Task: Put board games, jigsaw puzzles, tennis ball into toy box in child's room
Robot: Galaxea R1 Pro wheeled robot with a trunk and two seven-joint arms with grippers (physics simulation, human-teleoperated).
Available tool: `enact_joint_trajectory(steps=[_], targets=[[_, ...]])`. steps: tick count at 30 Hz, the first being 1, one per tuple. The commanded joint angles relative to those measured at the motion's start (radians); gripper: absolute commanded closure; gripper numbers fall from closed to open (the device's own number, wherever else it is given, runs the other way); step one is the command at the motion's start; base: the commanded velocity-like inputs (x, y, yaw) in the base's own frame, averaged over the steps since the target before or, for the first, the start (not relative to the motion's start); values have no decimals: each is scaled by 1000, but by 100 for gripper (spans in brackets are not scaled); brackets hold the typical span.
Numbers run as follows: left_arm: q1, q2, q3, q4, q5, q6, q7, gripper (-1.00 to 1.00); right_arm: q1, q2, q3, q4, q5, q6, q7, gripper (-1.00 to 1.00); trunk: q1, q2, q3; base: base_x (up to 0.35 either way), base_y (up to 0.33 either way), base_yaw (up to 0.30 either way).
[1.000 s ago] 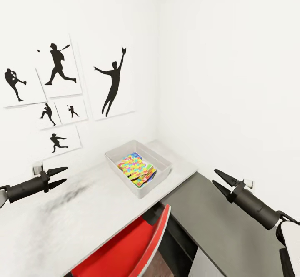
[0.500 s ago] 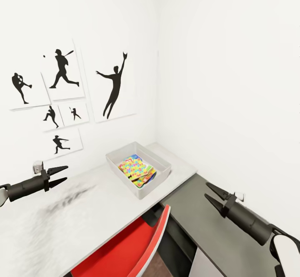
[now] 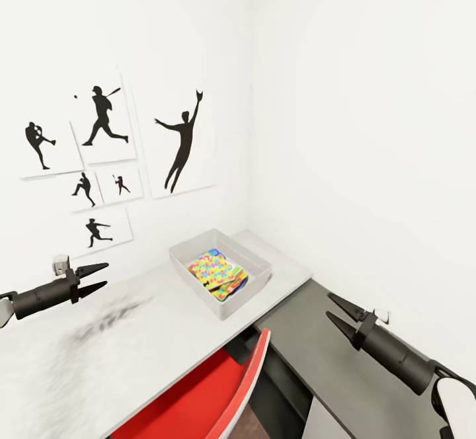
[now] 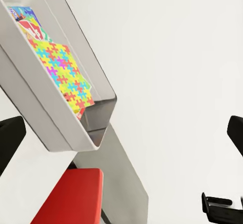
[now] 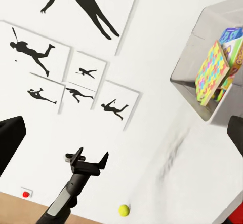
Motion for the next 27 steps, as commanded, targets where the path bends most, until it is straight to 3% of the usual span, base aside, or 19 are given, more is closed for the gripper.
enact_joint_trajectory(steps=[1,10,21,27], targets=[[-1,1,-7,1,9,6,-1,-100,-1,0,-2,0,7,4,8,-100,1,-1,1,0,0,0],[-1,1,-7,1,9,6,-1,-100,-1,3,-8,0,8,2,6,-100,1,-1,16,-17,0,0],[0,3,-7,1,9,6,-1,-100,-1,4,-12,1,8,2,4,-100,1,-1,34,-268,0,32],[0,2,-7,1,9,6,-1,-100,-1,3,-13,1,8,1,0,-100,1,-1,44,-87,0,72]])
